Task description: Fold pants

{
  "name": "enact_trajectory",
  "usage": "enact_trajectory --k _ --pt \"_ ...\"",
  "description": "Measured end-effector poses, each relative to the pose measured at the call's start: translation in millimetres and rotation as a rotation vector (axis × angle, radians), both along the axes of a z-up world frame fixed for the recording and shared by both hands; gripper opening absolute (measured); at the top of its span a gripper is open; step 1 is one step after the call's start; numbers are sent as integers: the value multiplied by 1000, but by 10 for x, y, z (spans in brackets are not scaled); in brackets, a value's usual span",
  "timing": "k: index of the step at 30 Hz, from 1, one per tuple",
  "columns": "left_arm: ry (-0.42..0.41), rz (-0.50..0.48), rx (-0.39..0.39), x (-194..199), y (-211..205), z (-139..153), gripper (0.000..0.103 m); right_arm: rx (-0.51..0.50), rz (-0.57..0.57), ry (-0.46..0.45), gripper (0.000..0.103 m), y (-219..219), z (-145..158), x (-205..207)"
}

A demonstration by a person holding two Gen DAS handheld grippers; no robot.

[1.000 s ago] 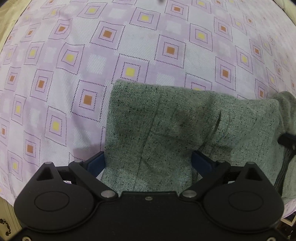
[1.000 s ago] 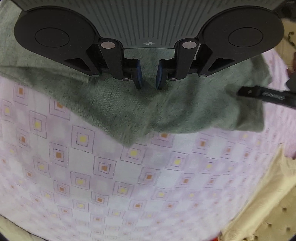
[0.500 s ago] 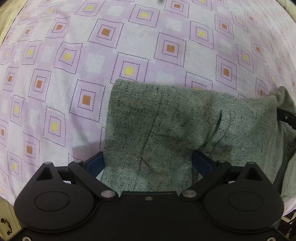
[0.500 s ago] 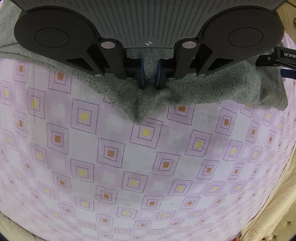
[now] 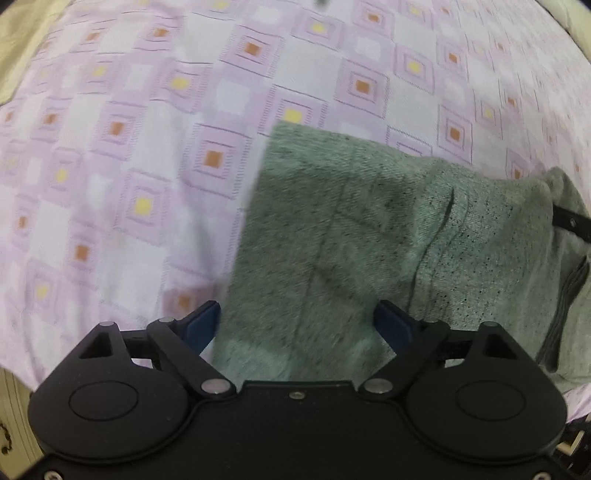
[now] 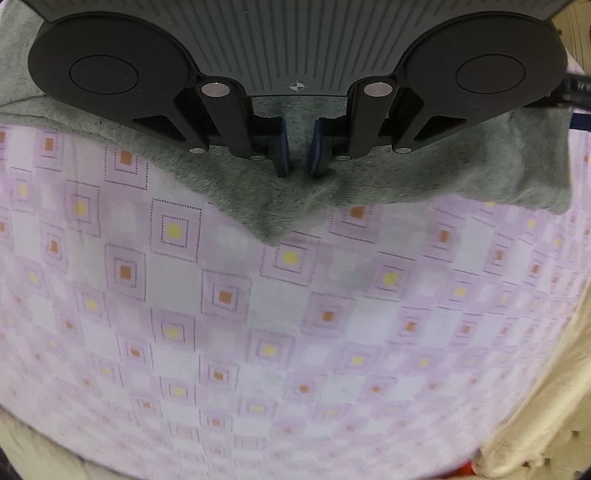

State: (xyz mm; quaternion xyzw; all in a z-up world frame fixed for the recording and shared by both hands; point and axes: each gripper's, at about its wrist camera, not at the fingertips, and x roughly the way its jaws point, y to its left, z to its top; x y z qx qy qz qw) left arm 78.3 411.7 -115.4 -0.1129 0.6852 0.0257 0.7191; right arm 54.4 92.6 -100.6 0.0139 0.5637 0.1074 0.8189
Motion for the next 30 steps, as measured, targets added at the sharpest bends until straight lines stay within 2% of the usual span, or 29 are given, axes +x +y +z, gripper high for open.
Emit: enact_trajectory --k 2,5,9,12,13,14,17,19,23,25,30 --pt "-14 20 1 -78 34 79 89 41 12 -23 12 15 90 -195" --pt "-41 -1 29 -225 -30 163 89 63 68 -50 12 104 165 -591" --pt "-67 -49 72 -457 -205 171 89 53 140 -24 12 247 49 -1212" --pt "-33 -83 129 -594 -305 27 90 15 166 55 12 318 -187 -1528" --pt "-4 -74 120 -634 -301 -52 91 5 168 72 12 324 -259 -1617" --pt "24 -49 97 -681 -274 -135 91 11 156 41 12 305 -252 -1691" --pt "10 3 75 -818 -214 -141 91 47 112 39 12 228 -135 -1716" --pt "-21 -1 91 -922 -218 -59 90 58 115 -6 13 179 -2 -1736" --pt "-80 -2 140 -1158 -250 143 88 33 156 -110 22 147 252 -1800" --pt "-103 3 158 -1336 -241 244 88 30 175 -139 32 193 305 -1820" --pt "-124 9 176 -1533 -101 398 88 16 212 -161 37 372 358 -1932"
